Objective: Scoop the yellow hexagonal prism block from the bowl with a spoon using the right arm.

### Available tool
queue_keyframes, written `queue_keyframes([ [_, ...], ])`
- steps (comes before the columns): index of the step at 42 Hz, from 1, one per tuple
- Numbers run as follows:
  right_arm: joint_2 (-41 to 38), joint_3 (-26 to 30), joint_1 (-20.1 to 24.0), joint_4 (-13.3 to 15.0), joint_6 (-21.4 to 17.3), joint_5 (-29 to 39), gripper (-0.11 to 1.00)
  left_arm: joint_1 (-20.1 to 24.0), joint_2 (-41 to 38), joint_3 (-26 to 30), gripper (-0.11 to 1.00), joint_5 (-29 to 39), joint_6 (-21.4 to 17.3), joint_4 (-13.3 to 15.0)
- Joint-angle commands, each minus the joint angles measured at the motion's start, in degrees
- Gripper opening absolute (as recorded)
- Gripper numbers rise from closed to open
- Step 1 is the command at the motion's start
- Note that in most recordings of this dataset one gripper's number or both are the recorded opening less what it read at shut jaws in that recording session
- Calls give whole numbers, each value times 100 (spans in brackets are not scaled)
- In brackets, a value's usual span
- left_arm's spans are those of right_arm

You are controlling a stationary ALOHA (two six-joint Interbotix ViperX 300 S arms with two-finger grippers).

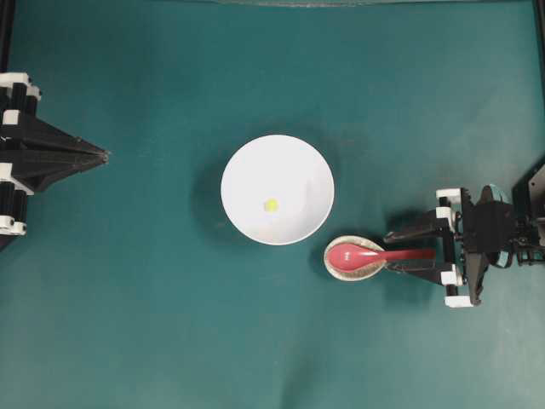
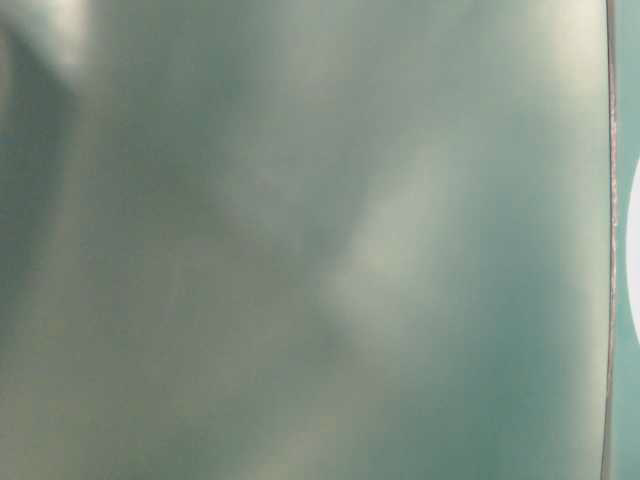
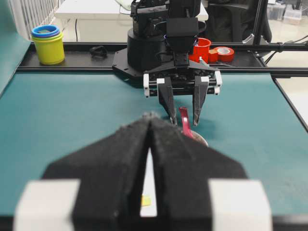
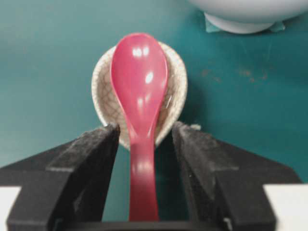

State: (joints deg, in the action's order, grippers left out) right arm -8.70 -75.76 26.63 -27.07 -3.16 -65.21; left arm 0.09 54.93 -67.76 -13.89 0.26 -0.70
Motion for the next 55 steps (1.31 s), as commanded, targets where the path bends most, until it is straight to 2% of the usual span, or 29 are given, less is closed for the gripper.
queue_keyframes([
  [1, 0, 35, 26, -9, -9, -79, 54, 0, -62, 105, 1, -26, 9, -9],
  [13, -79, -53, 132, -26, -229, -246, 54, 0, -62, 97, 1, 62, 18, -9],
  [29, -158, -53, 220, -35, -229, -360, 53, 0, -62, 105, 1, 97, 18, -18],
  [40, -220, -35, 220, -35, -229, -369, 47, 0, -62, 97, 1, 97, 18, -9],
  [55, -229, -26, 229, -35, -229, -369, 46, 0, -53, 105, 1, 97, 18, -18],
])
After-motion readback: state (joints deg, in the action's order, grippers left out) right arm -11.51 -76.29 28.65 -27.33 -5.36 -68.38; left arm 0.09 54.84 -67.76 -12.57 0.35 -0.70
